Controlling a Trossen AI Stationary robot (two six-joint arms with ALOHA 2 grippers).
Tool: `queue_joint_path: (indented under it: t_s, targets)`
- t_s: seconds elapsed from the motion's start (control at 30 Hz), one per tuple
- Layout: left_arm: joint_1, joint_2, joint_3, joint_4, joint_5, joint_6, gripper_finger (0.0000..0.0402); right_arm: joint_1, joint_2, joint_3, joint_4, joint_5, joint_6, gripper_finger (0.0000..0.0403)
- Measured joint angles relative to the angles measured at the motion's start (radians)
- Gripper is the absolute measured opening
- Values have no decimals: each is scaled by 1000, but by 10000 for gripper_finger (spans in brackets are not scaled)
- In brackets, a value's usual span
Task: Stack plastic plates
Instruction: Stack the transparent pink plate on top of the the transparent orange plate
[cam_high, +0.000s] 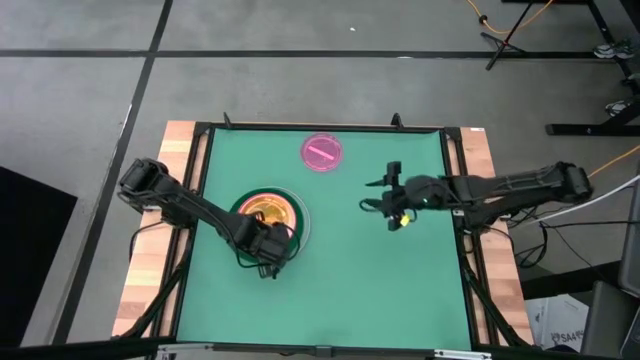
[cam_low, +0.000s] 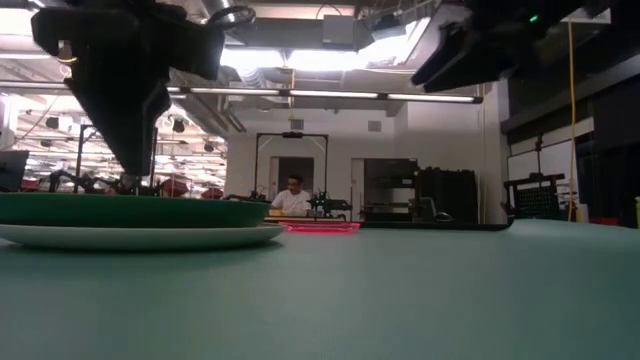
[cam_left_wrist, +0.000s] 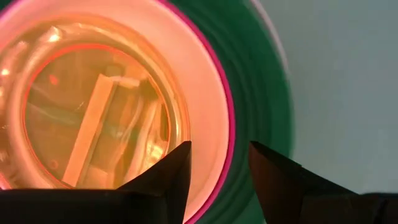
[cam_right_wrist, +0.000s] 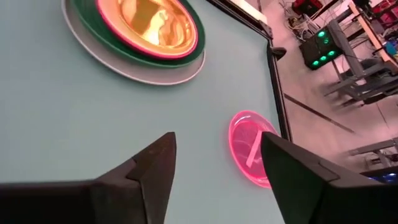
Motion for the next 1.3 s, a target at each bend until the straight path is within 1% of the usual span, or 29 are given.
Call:
queue_joint_path:
  t_s: [0.27, 0.43, 0.67, 0.87, 1.03, 1.2, 1.3]
  targets:
    - [-1, -88, 0, 14, -18, -19, 153, -187, 157, 0, 171, -200, -73, 229]
    - [-1, -125, 0, 16, -19, -22, 153, -280, 263, 30, 216, -300, -106, 229]
    - [-1, -136, 0, 26, -22, -23, 153, -365, 420, 145, 215, -368, -143, 229]
    - [-1, -136, 0, 39, -23, -23, 153, -405, 549, 259, 209, -410, -145, 229]
    - [-1, -136, 0, 45, -24, -22, 153, -414, 647, 341, 197, -410, -154, 229]
    - [-1, -136, 0, 50, -25, -22, 153, -415, 726, 409, 181, -435, -158, 229]
    - [-1, -136, 0, 54, -25, -22, 153, -415, 767, 444, 136, -434, -158, 229]
